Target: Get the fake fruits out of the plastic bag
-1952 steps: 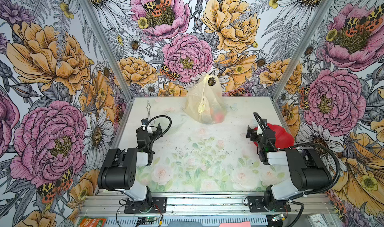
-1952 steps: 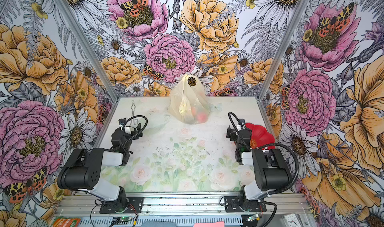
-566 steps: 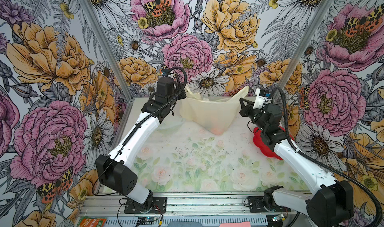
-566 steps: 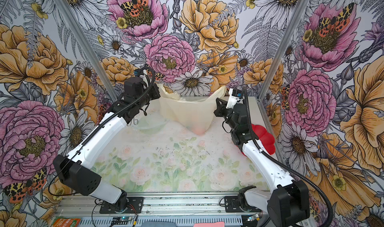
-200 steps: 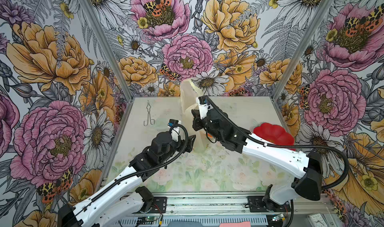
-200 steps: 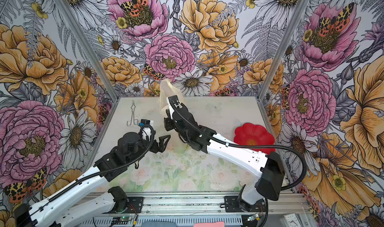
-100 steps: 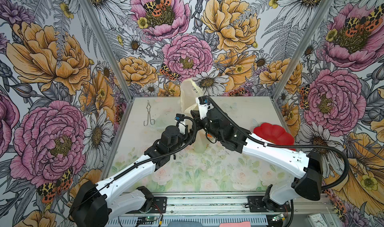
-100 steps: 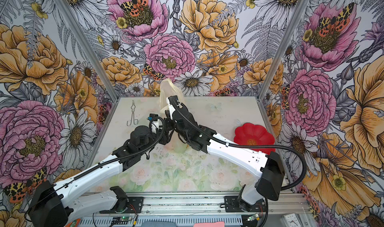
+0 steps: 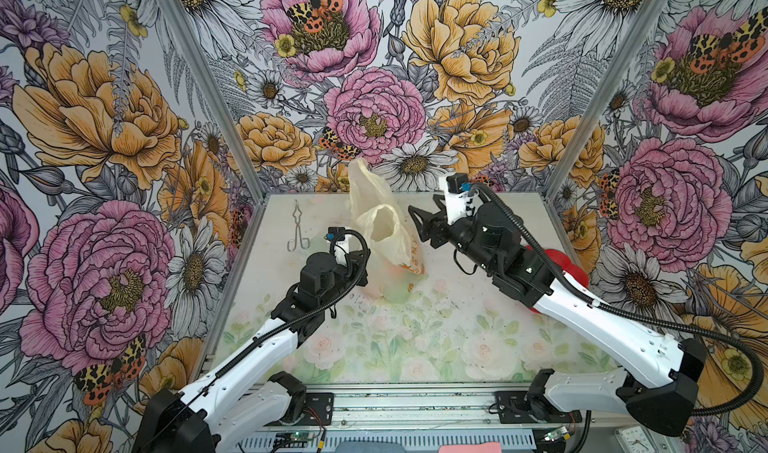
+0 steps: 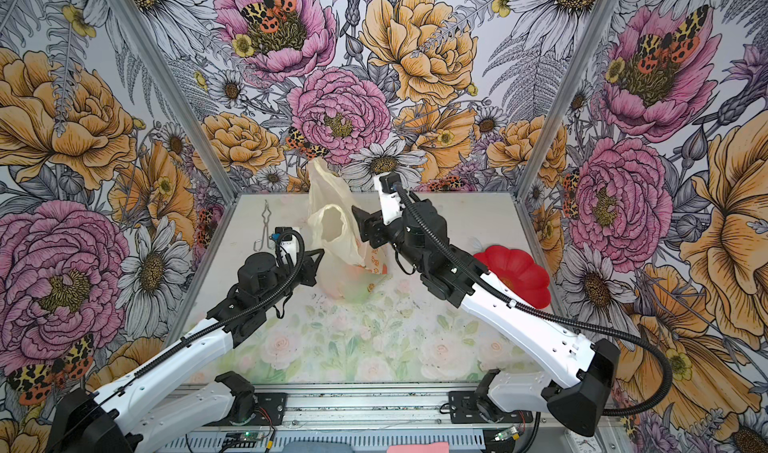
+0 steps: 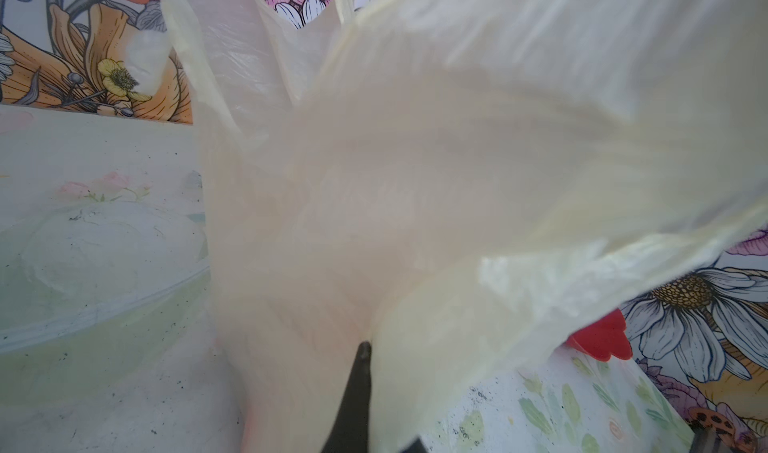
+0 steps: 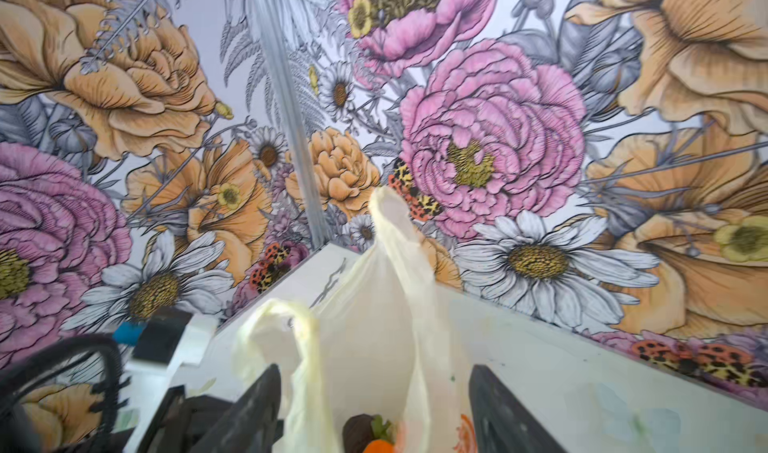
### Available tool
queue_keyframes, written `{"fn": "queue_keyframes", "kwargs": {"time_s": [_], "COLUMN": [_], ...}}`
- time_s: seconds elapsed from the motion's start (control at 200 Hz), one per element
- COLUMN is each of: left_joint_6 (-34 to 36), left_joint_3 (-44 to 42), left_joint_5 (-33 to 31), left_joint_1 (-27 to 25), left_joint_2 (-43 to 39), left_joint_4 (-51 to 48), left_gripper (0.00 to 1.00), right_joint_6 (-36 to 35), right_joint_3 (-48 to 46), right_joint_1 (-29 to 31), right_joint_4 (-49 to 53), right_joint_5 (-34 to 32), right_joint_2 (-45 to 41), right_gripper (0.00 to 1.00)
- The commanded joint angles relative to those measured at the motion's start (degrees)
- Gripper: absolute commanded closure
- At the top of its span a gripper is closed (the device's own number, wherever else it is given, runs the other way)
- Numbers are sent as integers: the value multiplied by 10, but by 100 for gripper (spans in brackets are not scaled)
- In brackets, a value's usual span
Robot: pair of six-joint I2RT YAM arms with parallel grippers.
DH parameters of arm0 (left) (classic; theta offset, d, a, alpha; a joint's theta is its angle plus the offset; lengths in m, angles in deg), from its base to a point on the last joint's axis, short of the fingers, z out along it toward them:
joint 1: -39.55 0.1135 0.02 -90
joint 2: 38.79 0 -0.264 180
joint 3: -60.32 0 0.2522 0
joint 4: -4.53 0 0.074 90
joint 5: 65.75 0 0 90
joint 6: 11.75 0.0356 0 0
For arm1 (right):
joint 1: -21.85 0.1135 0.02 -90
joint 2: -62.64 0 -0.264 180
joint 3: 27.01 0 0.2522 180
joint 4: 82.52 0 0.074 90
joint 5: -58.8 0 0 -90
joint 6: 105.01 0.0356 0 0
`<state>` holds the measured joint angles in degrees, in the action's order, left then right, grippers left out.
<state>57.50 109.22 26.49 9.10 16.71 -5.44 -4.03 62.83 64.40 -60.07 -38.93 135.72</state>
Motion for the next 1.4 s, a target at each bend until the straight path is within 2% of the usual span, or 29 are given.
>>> {"fn": "queue_keyframes", "kwargs": {"time_s": [0.0,0.195,0.37,0.44,0.611,0.691,0.786,0.871,0.876,0.881,0.916,0.991,1.086,1.256,1.396], "left_joint_6": [-10,-17,-18,-18,-20,-20,-19,-17,-16,-16,-15,-15,-16,-49,-57], "left_joint_3": [-18,-31,-30,-29,-32,-31,-27,-16,-16,-15,-8,14,62,177,238], "left_joint_5": [35,36,37,37,34,31,28,18,17,17,13,14,23,102,133], "left_joint_1": [2,0,-3,-6,-16,-18,-18,-16,-16,-16,-12,3,35,124,143], "left_joint_2": [-20,-35,-41,-41,-37,-33,-30,-26,-25,-25,-22,-14,5,69,109], "left_joint_4": [24,19,11,10,13,13,11,2,1,1,-4,-11,-14,9,15], "left_gripper": [96,96,98,98,99,100,100,100,100,100,100,100,100,100,100], "right_joint_6": [-21,-69,-84,-80,-69,-60,-45,-33,-31,-31,-24,-5,26,62,105], "right_joint_3": [30,122,188,215,282,315,350,369,369,369,369,360,325,205,86], "right_joint_1": [-58,-96,-95,-94,-96,-98,-105,-111,-111,-111,-112,-115,-121,-124,-121], "right_joint_4": [2,0,-9,-8,-8,-7,-6,-3,-3,-3,-3,-3,-3,-3,-4], "right_joint_5": [83,187,234,211,82,46,31,56,59,59,71,73,42,-31,-42], "right_joint_2": [65,211,301,334,405,433,461,469,468,468,461,440,385,236,117], "right_gripper": [25,21,17,15,15,17,25,54,60,60,77,100,100,100,100]}}
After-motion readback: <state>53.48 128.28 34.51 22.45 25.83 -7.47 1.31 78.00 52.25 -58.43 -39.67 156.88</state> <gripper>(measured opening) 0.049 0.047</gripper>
